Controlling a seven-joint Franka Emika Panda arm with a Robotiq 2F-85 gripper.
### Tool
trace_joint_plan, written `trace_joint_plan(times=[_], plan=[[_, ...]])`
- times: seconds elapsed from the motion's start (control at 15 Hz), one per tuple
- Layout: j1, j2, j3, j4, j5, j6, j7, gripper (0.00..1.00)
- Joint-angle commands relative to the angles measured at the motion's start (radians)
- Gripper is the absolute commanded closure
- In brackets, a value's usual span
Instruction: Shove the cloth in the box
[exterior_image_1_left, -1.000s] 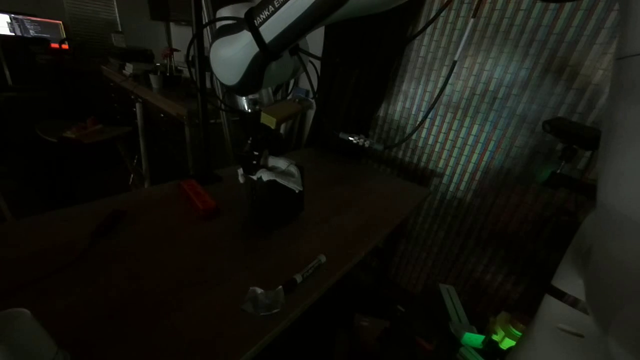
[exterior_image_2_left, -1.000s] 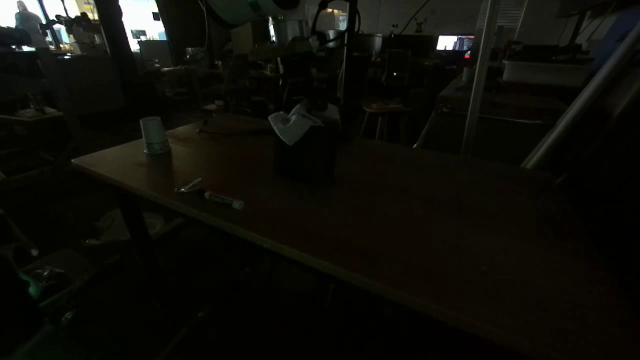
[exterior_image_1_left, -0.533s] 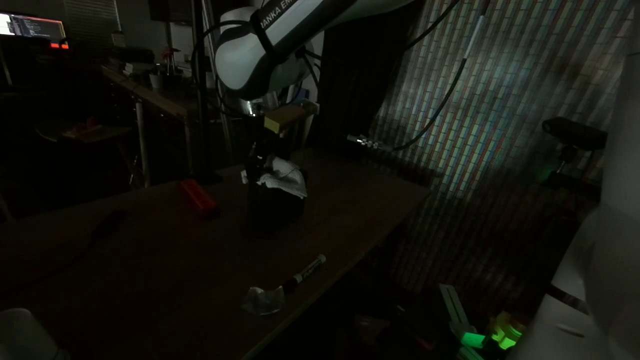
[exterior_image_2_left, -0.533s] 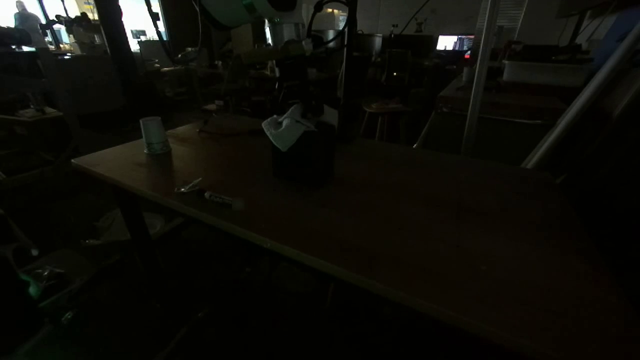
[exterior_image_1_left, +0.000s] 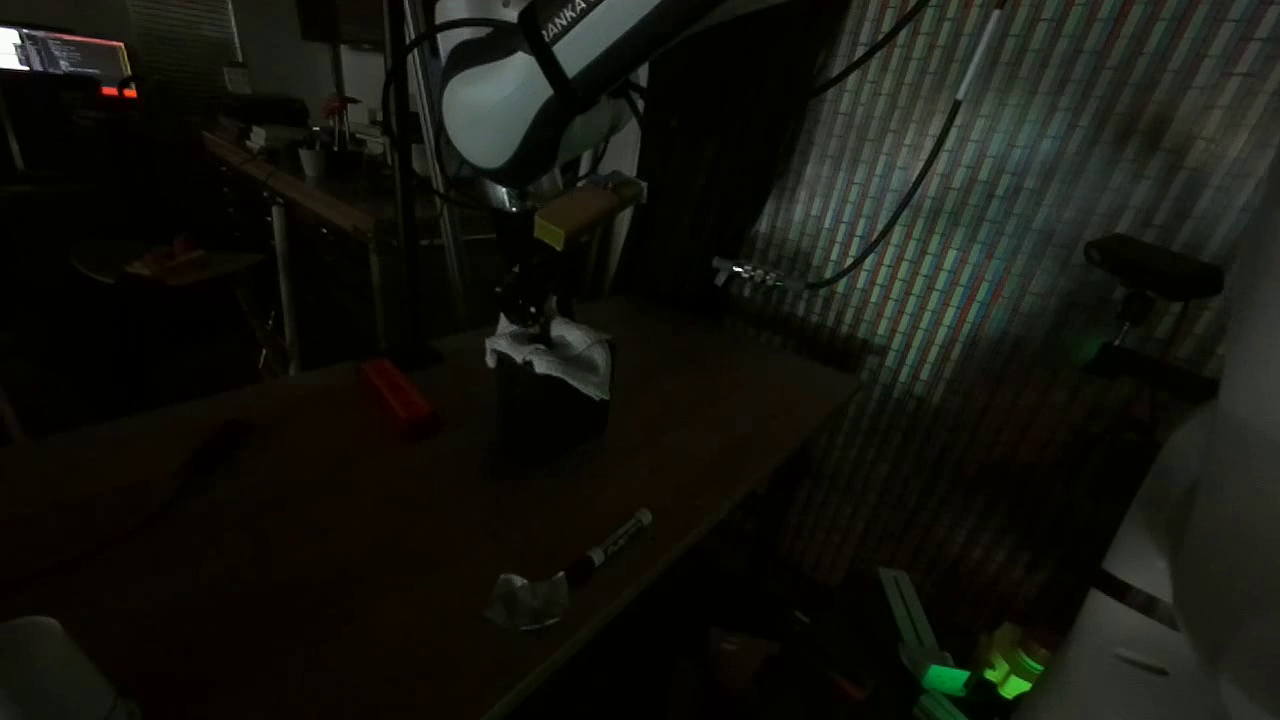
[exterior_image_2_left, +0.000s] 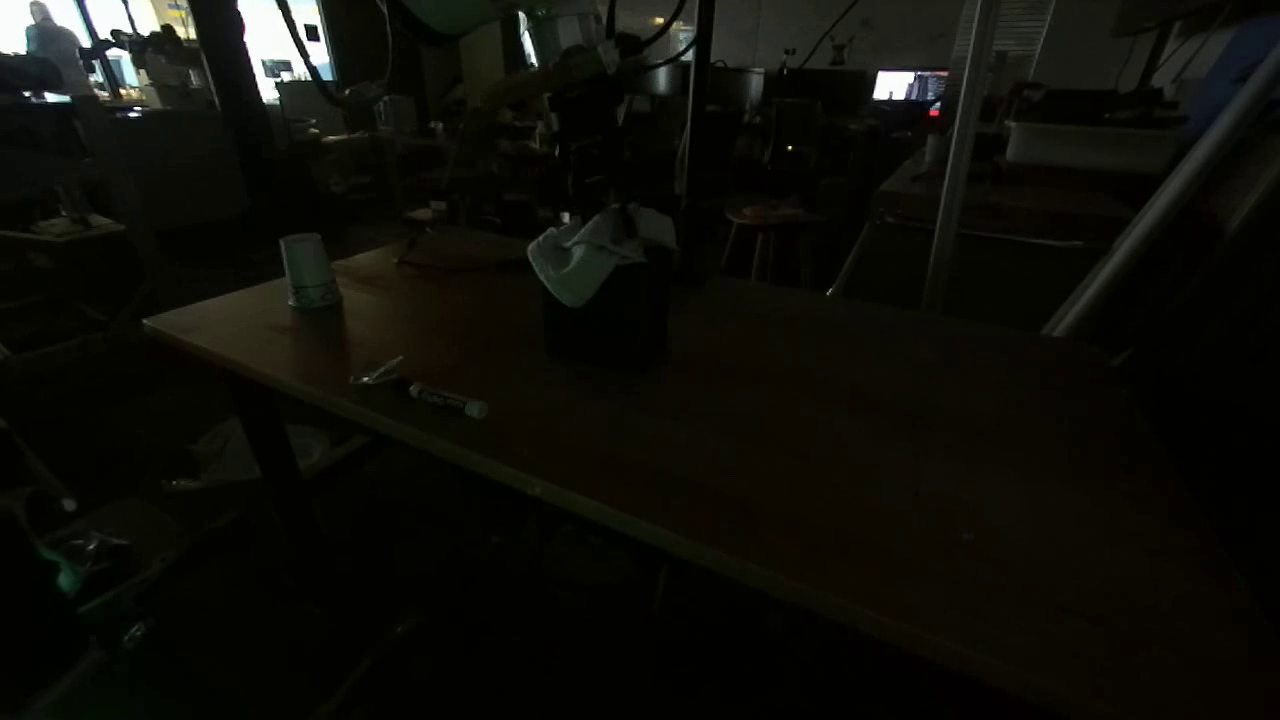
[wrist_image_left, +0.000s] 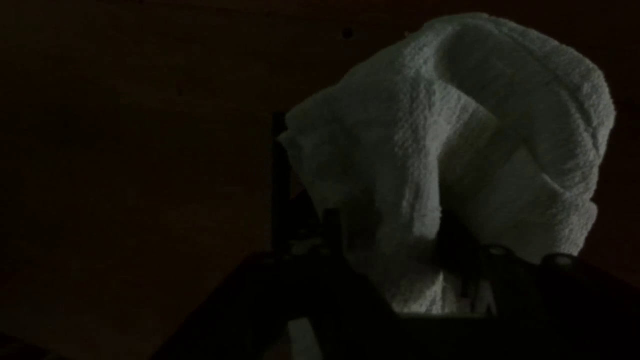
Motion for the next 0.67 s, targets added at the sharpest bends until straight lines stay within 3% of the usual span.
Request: trace_joint_plan(times=[0.0,0.13,0.6], plan=[[0.004,-0.009,-0.003,0.000,-0.010,-0.002,0.006,0.40],[0.004,-0.023,-0.002,-0.005,-0.014,-0.002,0.010,0.30],[0.004,-0.025,-0.002,-0.013,-0.018,0.001,0.015,0.30]])
